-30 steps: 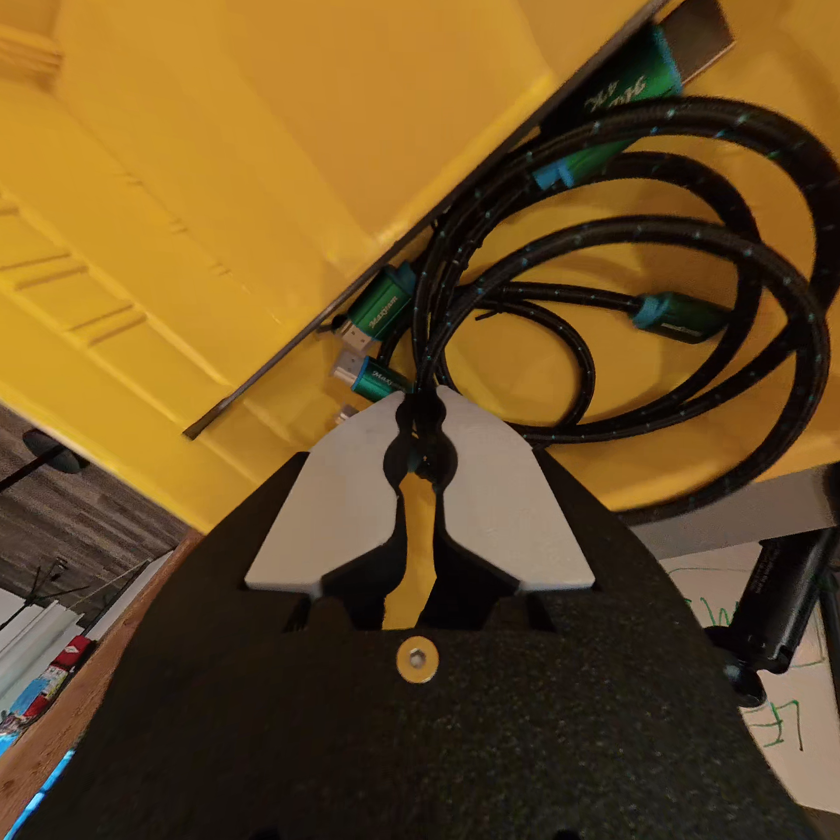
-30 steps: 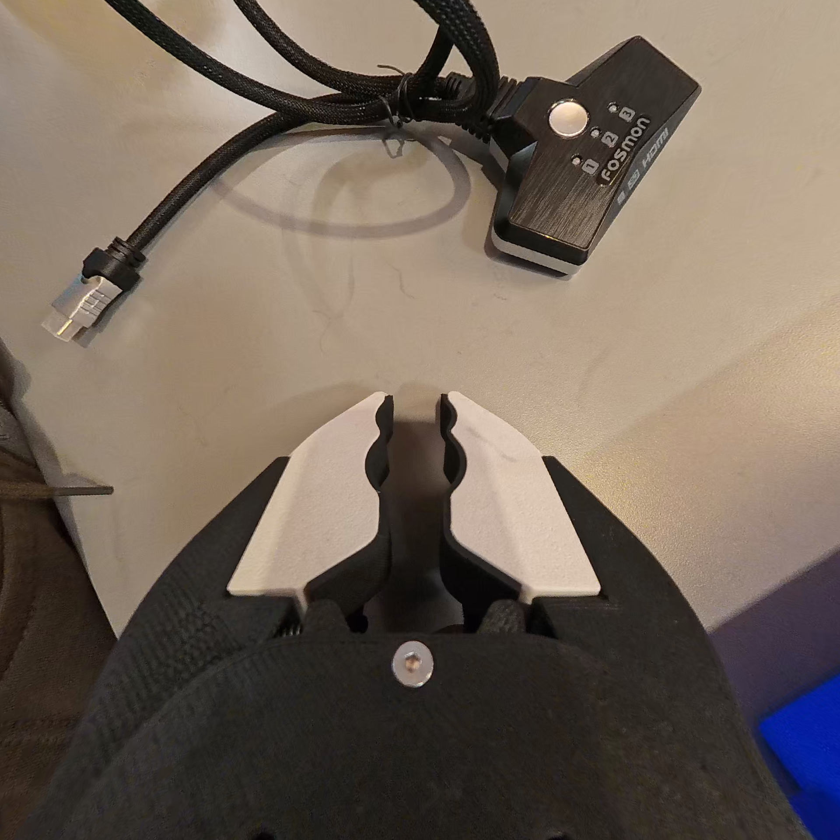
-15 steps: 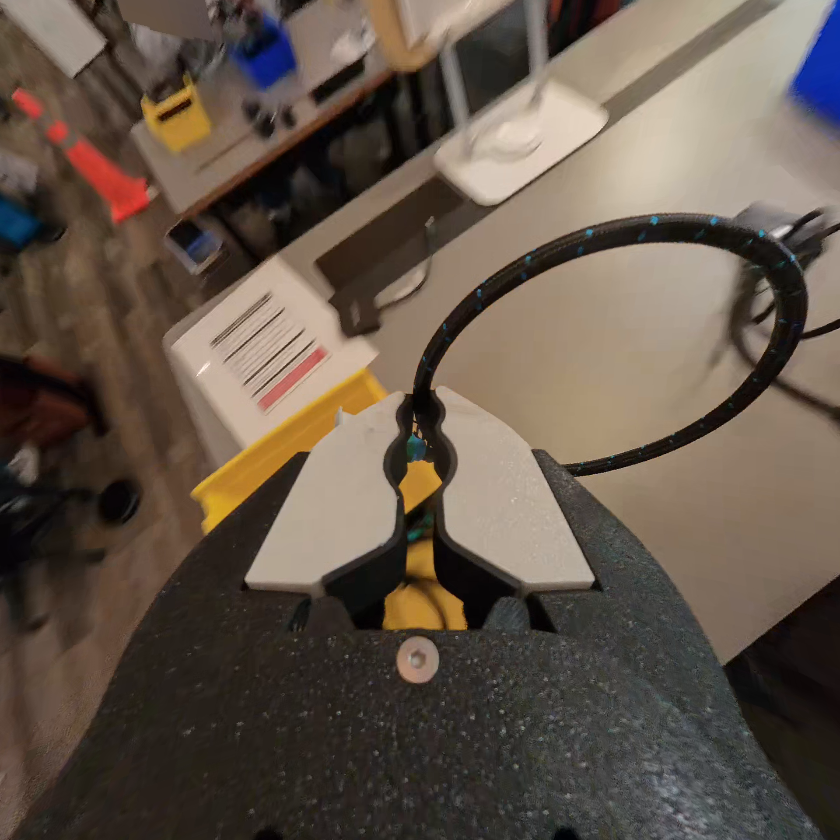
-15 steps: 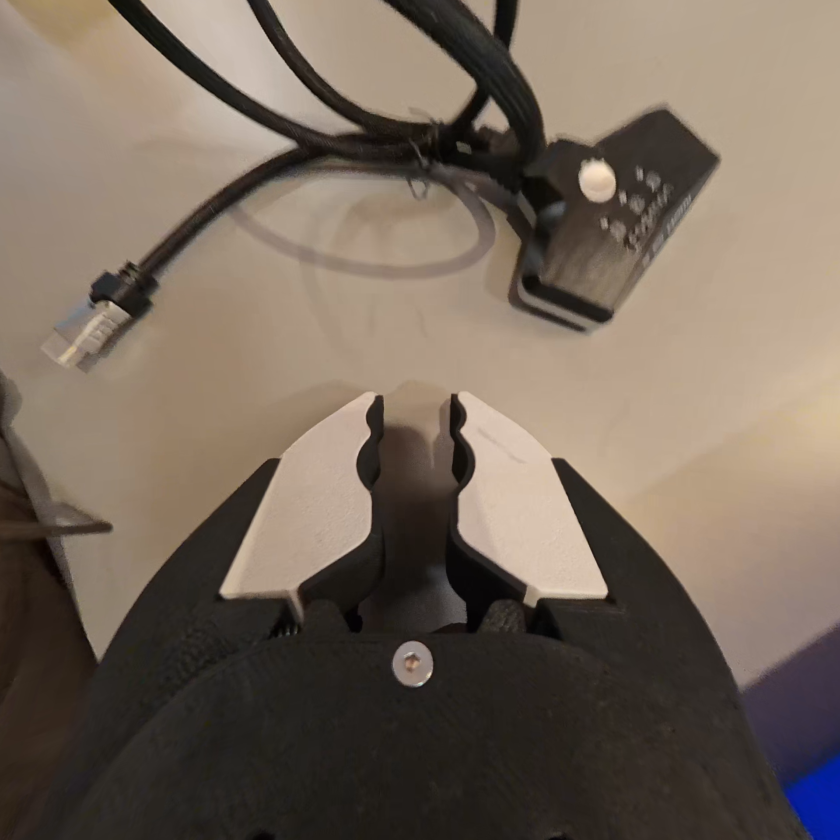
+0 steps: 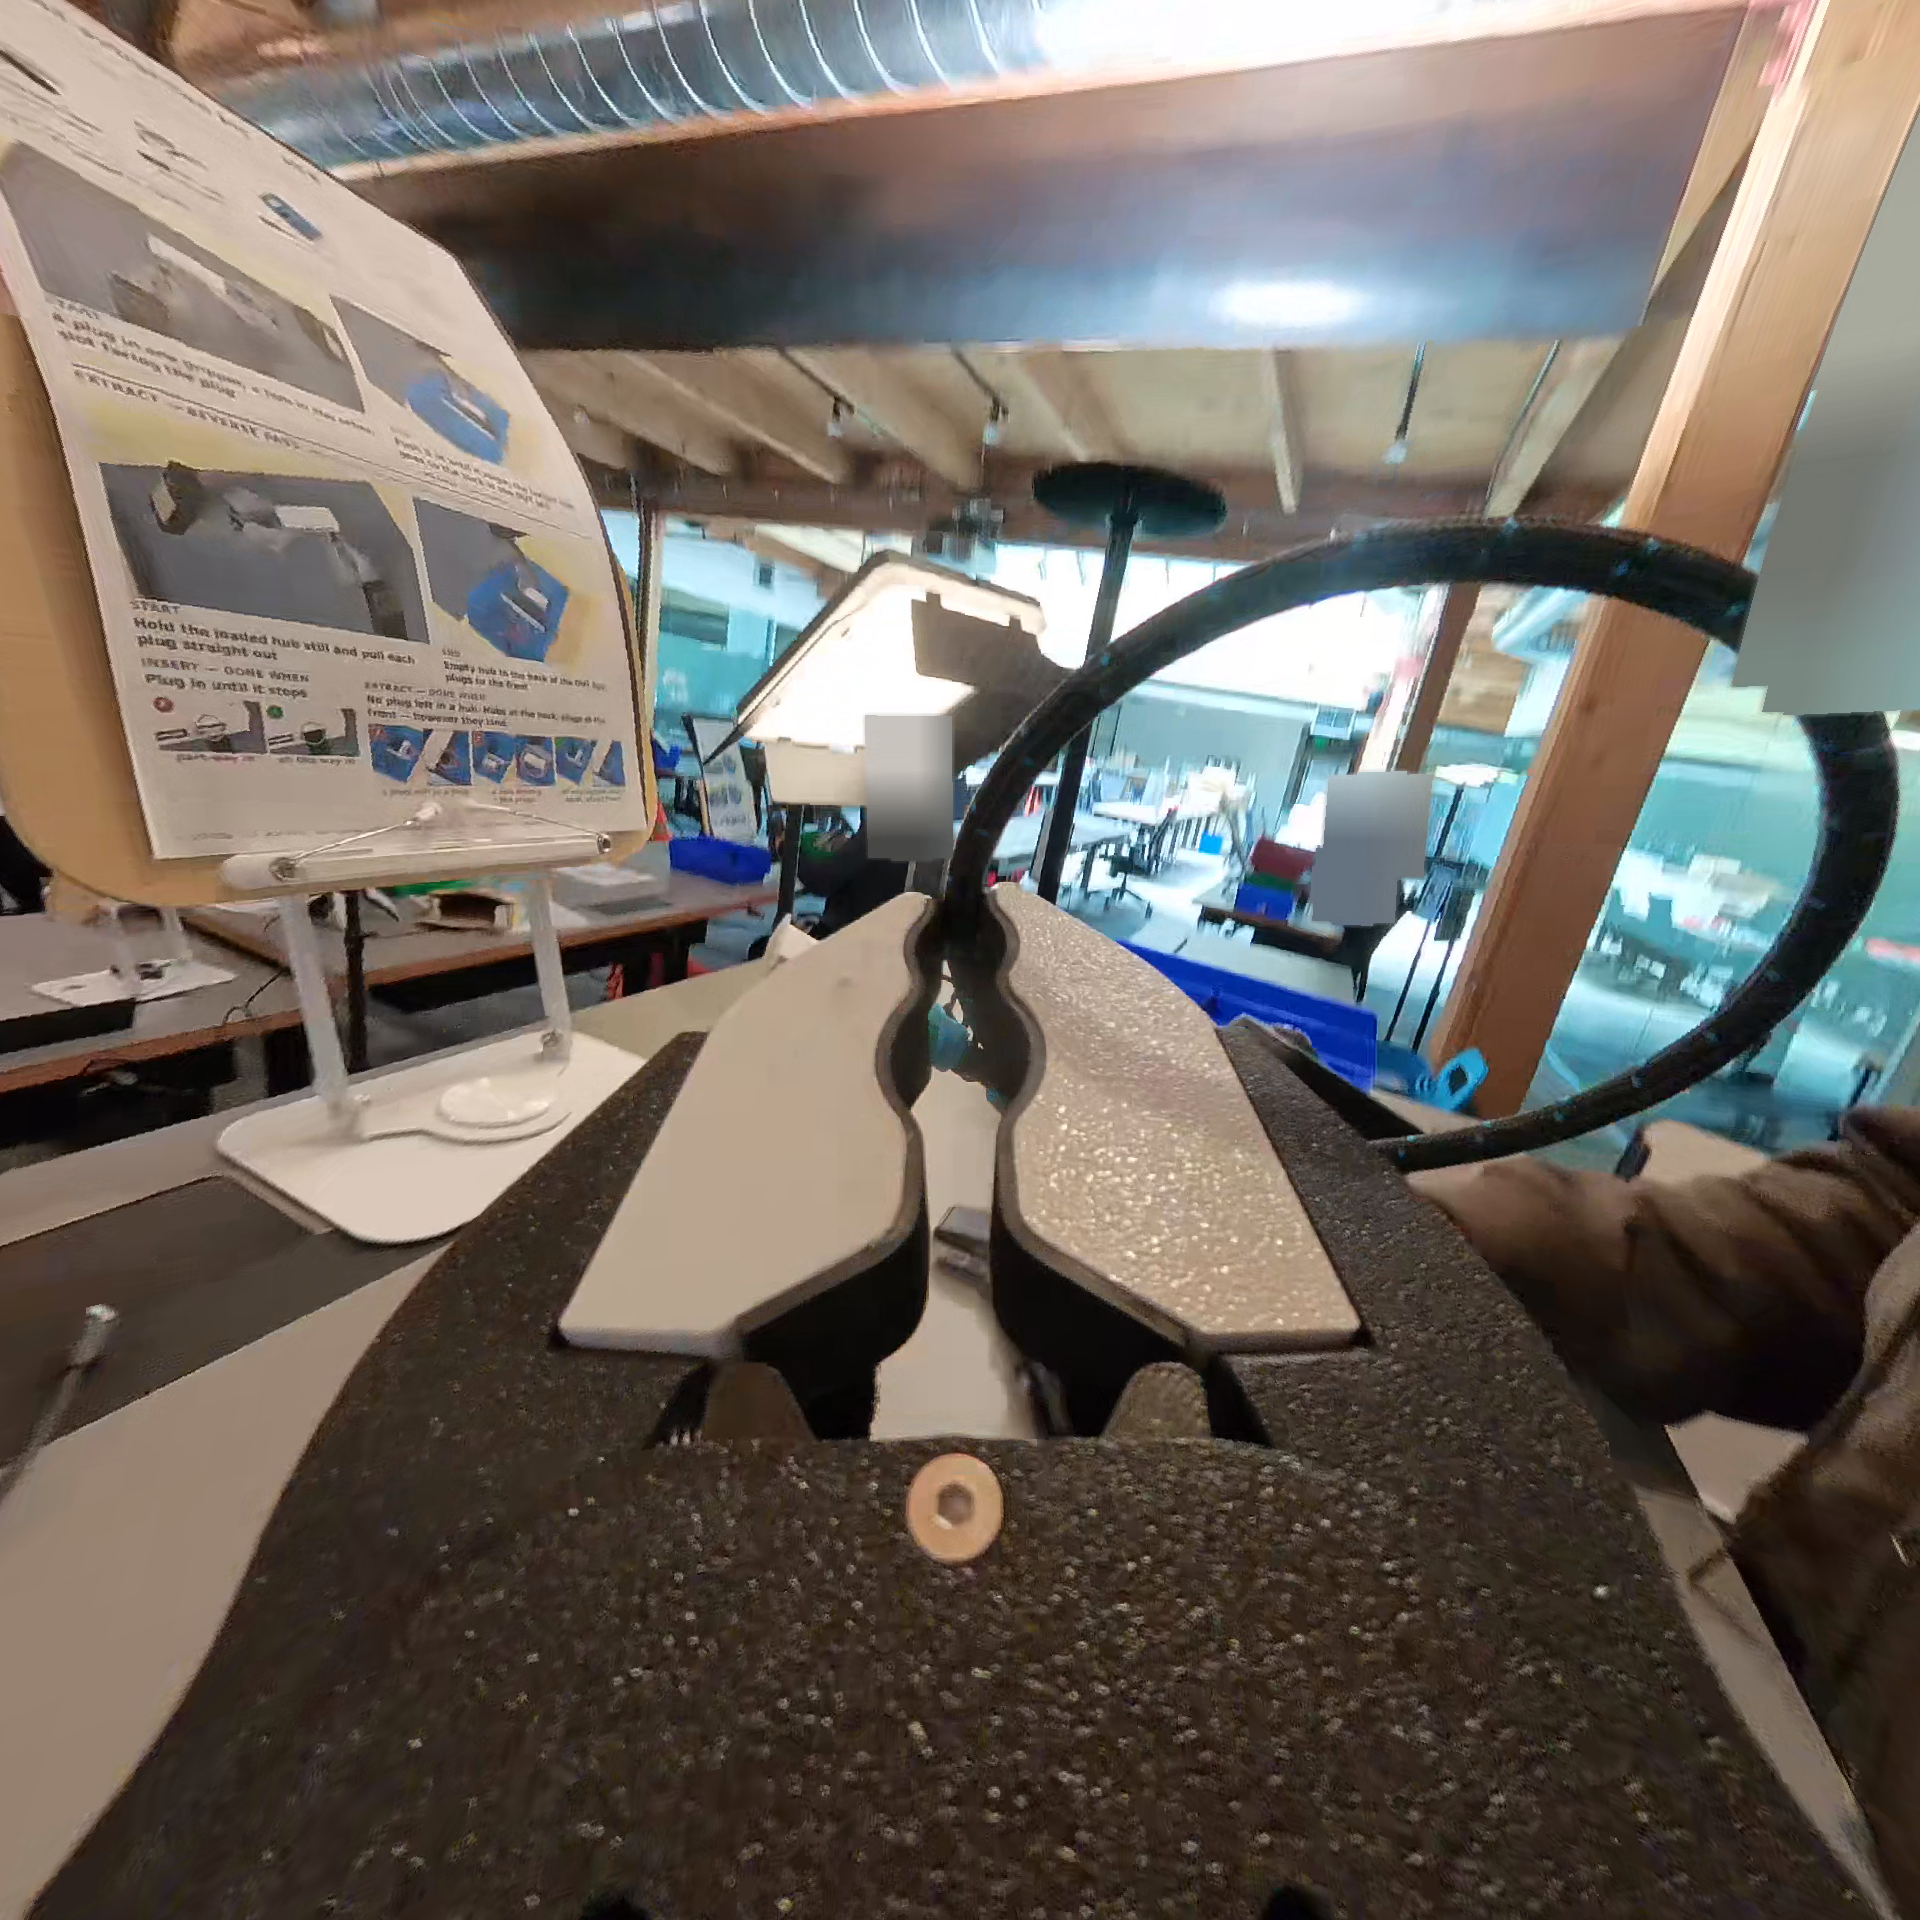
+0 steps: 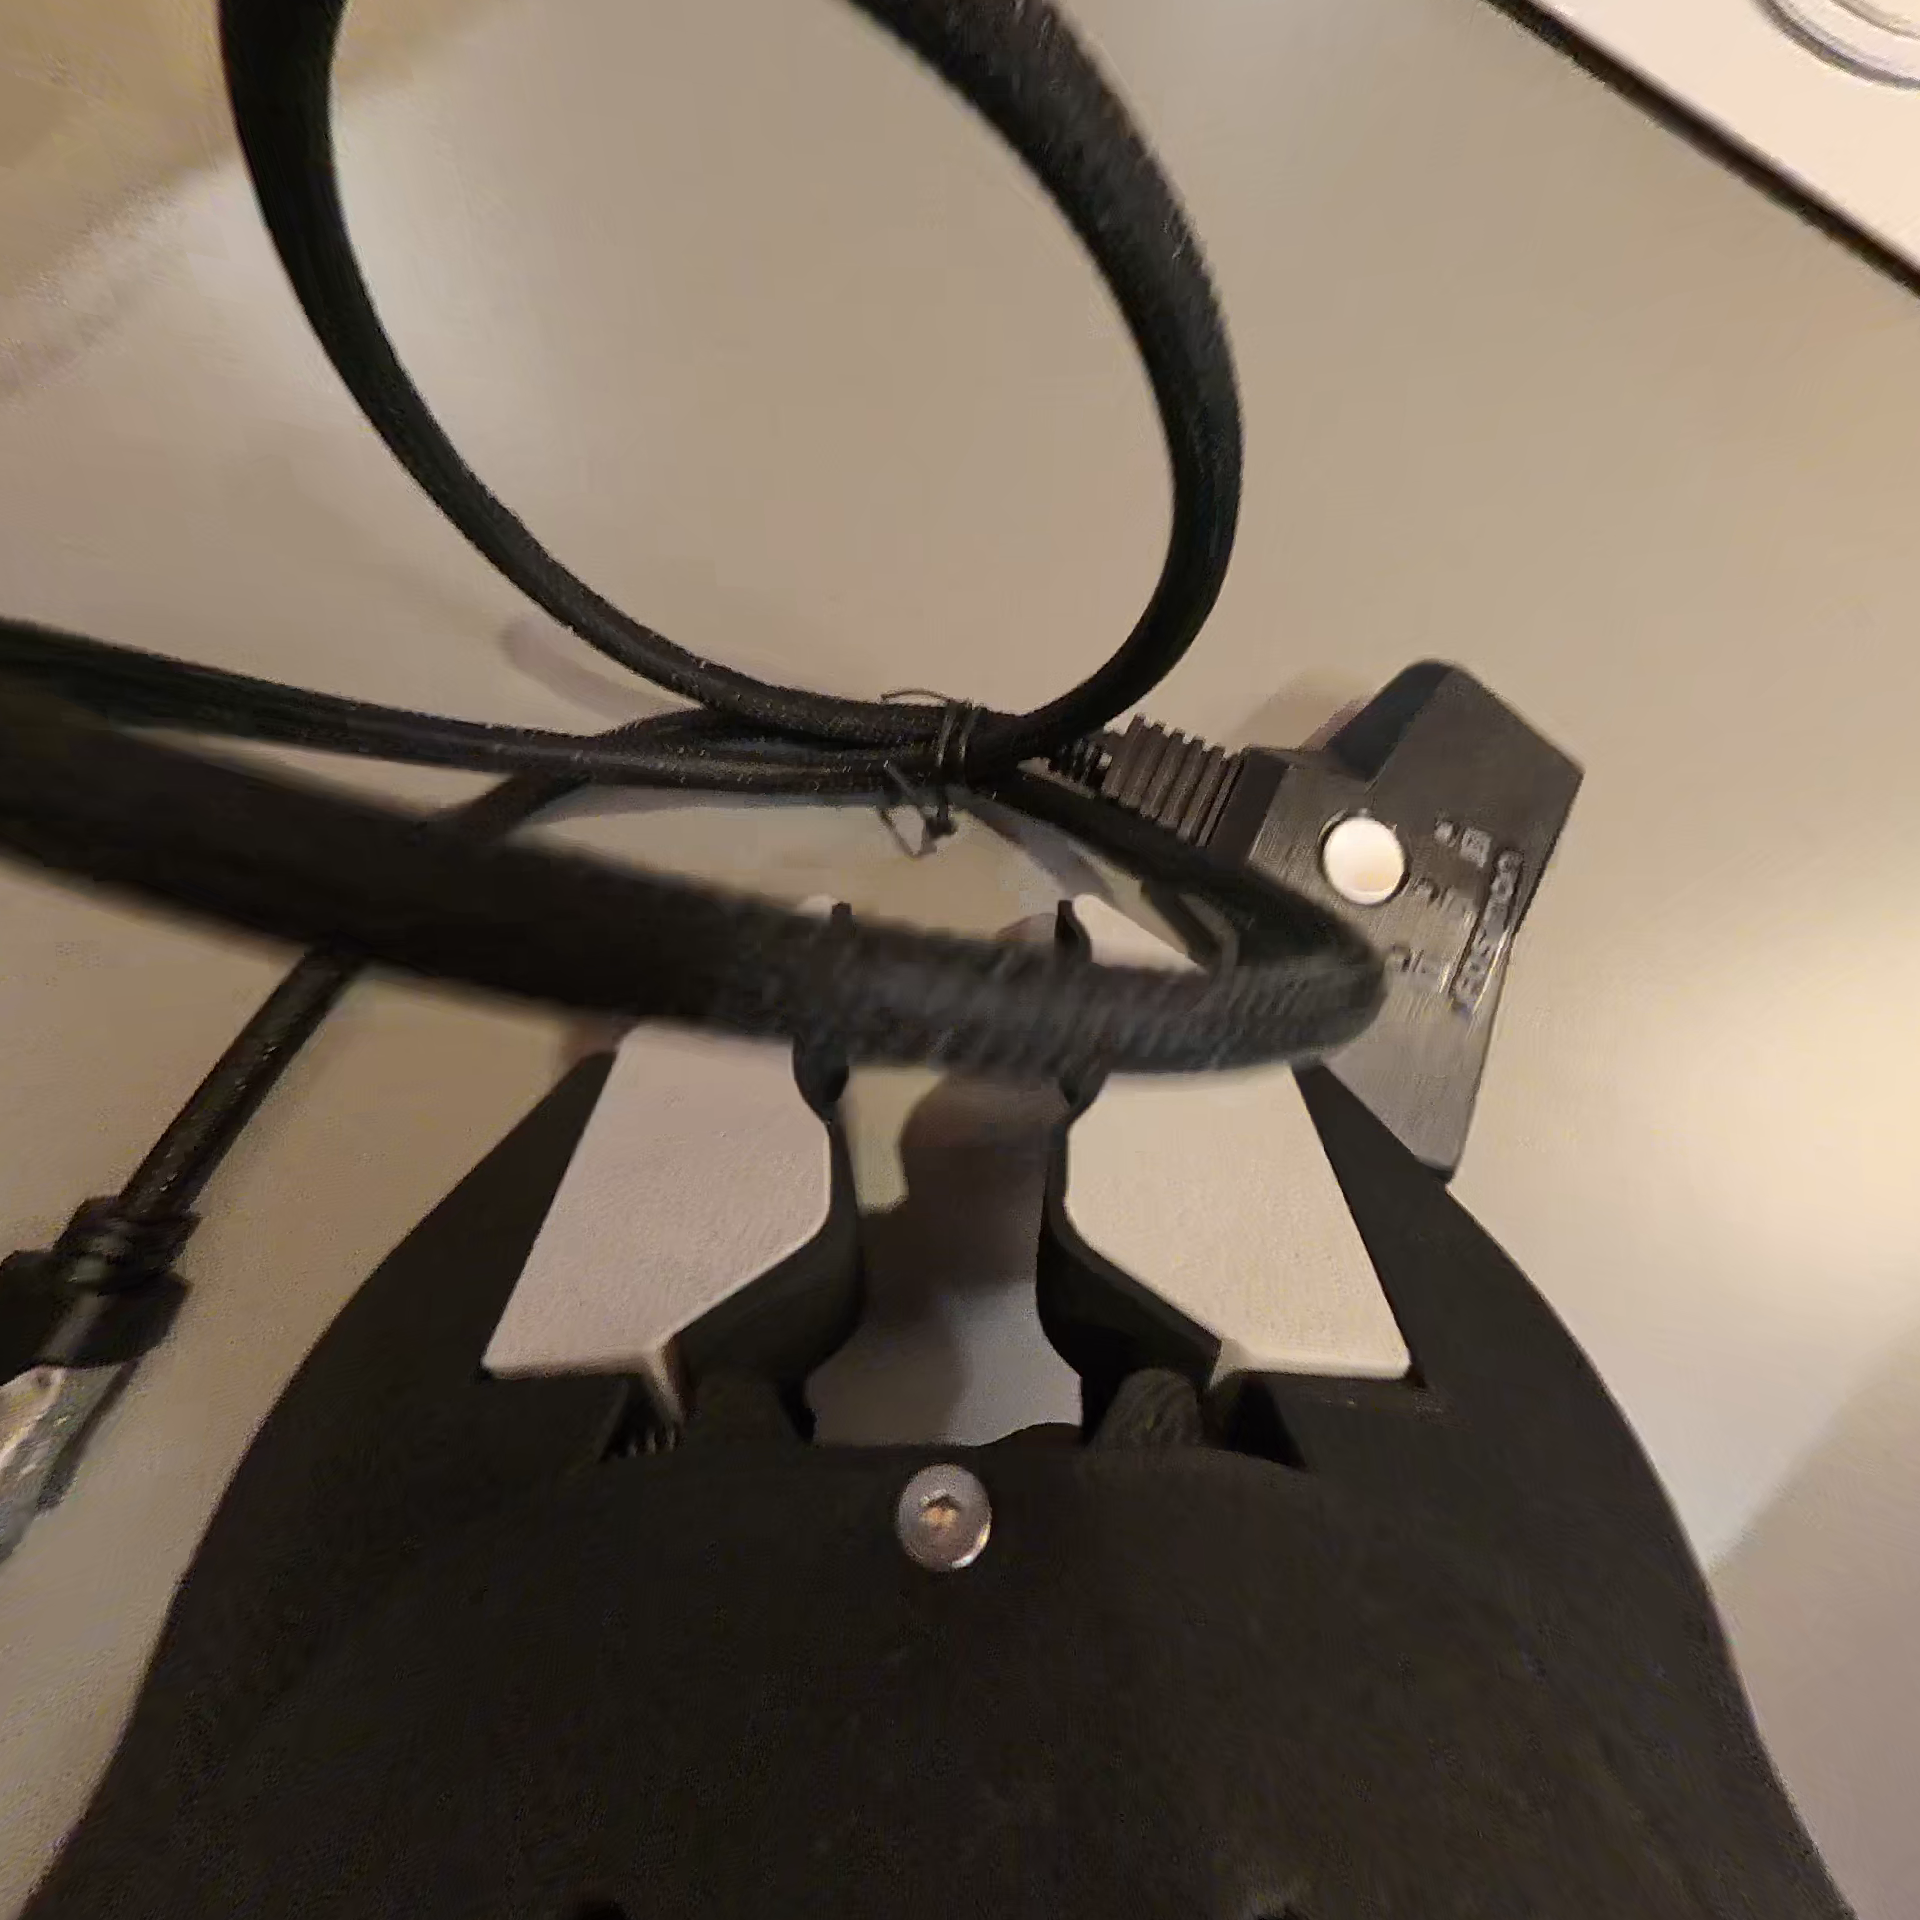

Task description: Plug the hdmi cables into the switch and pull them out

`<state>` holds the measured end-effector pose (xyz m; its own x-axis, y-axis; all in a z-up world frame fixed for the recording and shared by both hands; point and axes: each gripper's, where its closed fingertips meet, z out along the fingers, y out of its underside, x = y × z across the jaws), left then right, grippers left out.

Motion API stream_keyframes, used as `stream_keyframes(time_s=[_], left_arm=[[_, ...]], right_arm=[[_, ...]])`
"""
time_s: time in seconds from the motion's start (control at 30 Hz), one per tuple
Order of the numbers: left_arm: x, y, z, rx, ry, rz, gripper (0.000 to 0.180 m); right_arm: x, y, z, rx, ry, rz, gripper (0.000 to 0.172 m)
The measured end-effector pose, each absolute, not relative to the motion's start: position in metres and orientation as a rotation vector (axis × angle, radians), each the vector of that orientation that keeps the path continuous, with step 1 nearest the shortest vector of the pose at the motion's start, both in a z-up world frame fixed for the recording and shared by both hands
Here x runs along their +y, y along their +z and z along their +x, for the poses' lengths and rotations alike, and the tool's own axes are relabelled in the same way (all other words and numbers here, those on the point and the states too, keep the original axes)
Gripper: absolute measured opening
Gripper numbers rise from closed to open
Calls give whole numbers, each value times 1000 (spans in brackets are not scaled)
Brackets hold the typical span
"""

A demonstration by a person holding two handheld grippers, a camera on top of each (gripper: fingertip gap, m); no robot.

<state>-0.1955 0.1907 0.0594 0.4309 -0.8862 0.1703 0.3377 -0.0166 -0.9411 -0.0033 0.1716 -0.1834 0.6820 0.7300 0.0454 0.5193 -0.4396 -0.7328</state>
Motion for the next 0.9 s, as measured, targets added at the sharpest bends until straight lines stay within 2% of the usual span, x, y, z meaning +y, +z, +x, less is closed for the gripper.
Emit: stream_keyframes(time_s=[0.2, 0.3, 0.57, 0.77, 0.83, 0.9], left_arm=[[190, 39, -176, 526, -1145, -1160, 7], [185, 34, -173, 553, -1188, -1159, 7], [187, 33, -113, 580, -1312, -1158, 7], [175, 36, -62, 602, -1318, -1183, 7], [169, 36, -55, 607, -1331, -1185, 7], [166, 33, -53, 610, -1335, -1209, 6]], right_arm=[[146, -184, 35, -954, 332, -2140, 37], [127, -169, 57, -897, 395, -2077, 31], [118, -59, 0, -897, 605, -1801, 28], [137, -52, -47, -872, 634, -1825, 49], [143, -59, -53, -868, 601, -1845, 44], [144, -57, -58, -869, 599, -1811, 23]])
